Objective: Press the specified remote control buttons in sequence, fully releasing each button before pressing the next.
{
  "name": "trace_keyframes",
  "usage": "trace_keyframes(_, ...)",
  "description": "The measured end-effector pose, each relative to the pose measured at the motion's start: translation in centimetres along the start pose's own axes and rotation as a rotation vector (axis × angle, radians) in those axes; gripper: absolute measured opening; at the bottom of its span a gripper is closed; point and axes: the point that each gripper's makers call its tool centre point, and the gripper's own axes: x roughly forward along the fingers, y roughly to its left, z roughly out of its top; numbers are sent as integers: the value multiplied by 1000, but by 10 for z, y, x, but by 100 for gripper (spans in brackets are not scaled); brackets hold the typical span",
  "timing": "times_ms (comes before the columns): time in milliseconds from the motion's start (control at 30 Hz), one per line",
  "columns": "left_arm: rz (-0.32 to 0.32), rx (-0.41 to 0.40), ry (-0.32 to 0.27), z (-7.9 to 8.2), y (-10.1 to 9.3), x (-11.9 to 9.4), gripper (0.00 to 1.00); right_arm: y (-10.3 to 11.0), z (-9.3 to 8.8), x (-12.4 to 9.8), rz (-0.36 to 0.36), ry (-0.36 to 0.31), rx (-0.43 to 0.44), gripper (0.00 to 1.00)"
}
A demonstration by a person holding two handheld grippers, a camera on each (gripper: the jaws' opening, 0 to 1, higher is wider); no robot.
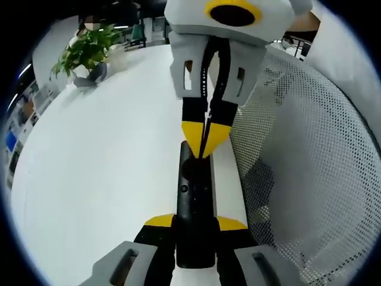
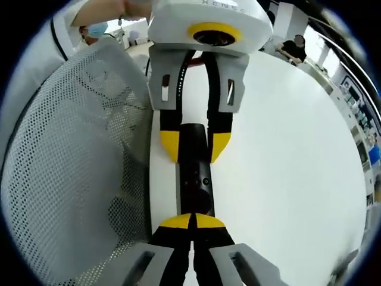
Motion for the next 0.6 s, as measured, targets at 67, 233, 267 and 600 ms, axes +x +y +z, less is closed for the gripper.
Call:
trace_keyframes(67, 2, 2, 0, 0, 0, 0, 24, 0, 1, 1, -4, 7, -6, 0)
trace_keyframes(233, -9, 7, -13, 1, 0, 0, 24, -2, 3, 1, -24, 4, -20, 0)
trace_keyframes(267, -11, 8, -14, 1, 0, 0, 24, -2, 4, 2, -26, 9, -18, 0)
trace_keyframes(600, -13, 18, -7, 2, 0, 0, 24, -4, 3, 1, -39, -35, 81, 0)
